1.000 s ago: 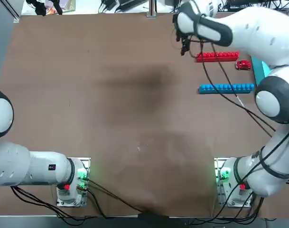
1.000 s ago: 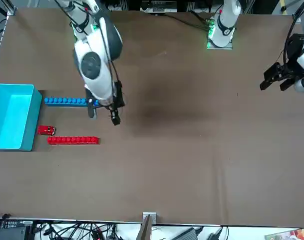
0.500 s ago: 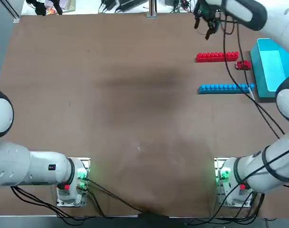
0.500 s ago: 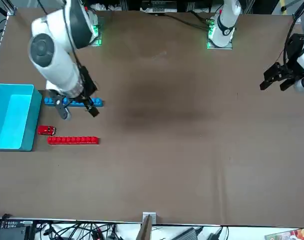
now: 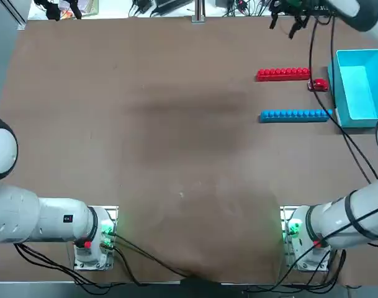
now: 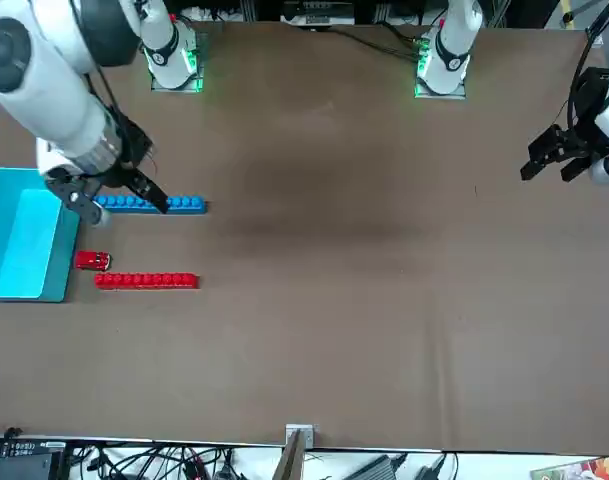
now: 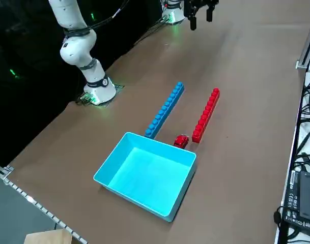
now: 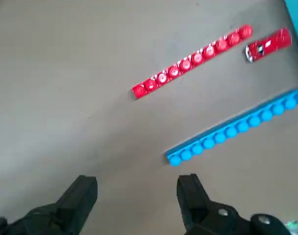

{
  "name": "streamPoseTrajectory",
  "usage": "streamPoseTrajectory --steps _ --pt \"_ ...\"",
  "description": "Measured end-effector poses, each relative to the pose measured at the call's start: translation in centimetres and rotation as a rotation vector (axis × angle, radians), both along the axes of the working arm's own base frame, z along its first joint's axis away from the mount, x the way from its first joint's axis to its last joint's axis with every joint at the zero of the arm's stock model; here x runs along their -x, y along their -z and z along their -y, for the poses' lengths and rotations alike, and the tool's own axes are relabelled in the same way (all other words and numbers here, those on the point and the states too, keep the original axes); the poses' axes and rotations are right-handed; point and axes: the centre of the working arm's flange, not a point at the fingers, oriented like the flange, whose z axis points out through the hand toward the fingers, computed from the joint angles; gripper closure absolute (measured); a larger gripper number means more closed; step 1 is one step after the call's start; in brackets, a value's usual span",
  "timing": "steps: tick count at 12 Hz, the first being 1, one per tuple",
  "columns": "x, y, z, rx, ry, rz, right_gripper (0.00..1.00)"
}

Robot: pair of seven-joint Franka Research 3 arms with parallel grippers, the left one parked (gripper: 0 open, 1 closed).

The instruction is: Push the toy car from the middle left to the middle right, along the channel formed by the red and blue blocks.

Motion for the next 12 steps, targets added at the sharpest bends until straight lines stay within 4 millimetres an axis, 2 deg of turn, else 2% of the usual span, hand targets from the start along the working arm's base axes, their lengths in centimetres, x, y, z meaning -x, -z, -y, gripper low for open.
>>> streamPoseTrajectory --steps 3,6,9,12 --pt "0.1 -2.3 3.6 -0.01 -0.154 0.036 0.0" --pt "0.2 -3.8 7.0 -0.011 -0.299 0.061 0.0" --pt "0.6 -5.0 9.3 -0.008 -0.387 0.082 0.0" --pt "1.5 -6.9 12.0 -0.001 -0.465 0.104 0.0"
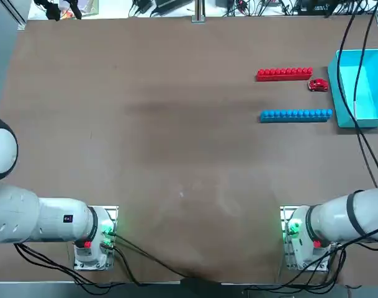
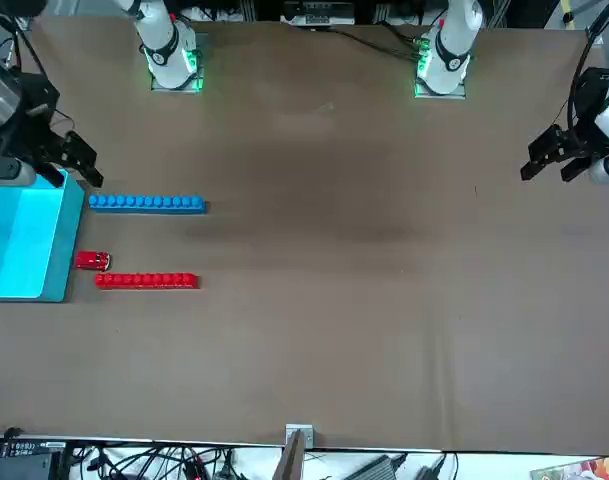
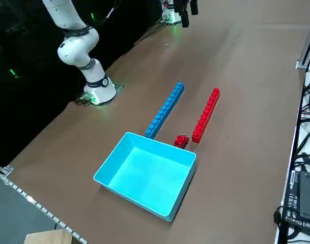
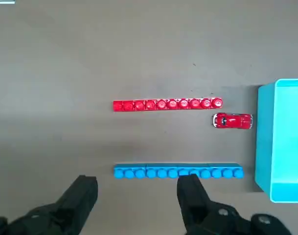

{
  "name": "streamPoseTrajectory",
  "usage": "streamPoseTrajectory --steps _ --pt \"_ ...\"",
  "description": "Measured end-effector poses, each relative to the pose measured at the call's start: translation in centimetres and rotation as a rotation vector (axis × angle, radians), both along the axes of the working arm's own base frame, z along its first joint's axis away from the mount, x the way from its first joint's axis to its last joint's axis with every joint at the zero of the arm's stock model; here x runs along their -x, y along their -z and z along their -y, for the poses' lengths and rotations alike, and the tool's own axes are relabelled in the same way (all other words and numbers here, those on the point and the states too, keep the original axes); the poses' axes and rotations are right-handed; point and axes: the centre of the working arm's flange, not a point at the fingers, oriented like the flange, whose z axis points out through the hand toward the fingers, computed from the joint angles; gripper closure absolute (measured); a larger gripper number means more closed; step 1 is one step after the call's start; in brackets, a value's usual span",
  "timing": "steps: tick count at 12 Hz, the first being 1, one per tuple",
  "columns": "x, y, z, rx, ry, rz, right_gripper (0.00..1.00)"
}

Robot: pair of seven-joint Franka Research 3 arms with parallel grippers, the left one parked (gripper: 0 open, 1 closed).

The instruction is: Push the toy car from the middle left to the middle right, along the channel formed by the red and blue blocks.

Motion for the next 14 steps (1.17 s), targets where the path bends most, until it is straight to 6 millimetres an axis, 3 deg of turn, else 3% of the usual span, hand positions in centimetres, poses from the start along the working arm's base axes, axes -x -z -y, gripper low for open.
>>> streamPoseTrajectory --steps 8,14 --pt "2.5 -2.2 5.6 0.015 0.005 -0.035 0.0" --pt "3.1 -2.0 6.3 0.016 -0.018 -0.056 0.0"
